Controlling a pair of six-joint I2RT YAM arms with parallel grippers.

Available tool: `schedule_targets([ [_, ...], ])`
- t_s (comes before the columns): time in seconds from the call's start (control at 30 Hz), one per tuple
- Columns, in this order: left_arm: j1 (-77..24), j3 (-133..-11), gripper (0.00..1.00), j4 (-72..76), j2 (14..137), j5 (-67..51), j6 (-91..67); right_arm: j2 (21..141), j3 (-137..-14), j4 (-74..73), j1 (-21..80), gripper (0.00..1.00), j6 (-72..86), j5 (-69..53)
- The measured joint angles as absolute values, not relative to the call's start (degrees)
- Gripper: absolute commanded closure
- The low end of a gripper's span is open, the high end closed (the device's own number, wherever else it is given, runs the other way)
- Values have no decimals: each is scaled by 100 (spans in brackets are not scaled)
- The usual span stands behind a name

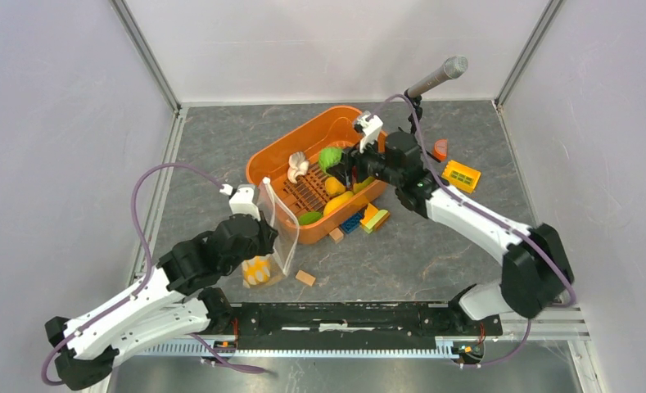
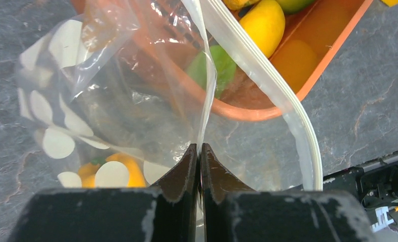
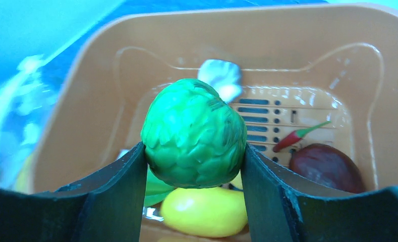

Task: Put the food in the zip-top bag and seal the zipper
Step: Place the fake vegetable in the zipper food storage bag.

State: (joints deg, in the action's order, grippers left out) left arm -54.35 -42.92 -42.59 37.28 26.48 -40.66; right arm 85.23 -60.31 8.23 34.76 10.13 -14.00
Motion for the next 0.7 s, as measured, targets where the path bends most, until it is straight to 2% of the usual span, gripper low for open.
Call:
schedule_targets([
  [0.17,-5435,-4230,94,-4093,3975,2480,-4075,7463,-5378,1059,3651,61,980,-2060],
  [0.37,-5435,-4230,97,-4010,4005,2366,-4180,6593,-5159,1319,4552,60,805,-2550],
  [0.53,-5437,-4241,98,-4049,4003,2233,-4324,6700,-5166,1409,5365,60,596,-2644],
  [0.7,-5450,-4331,98,-4241,3835,2257,-4438,7153,-5188,1190,5684,59,375,-2383],
])
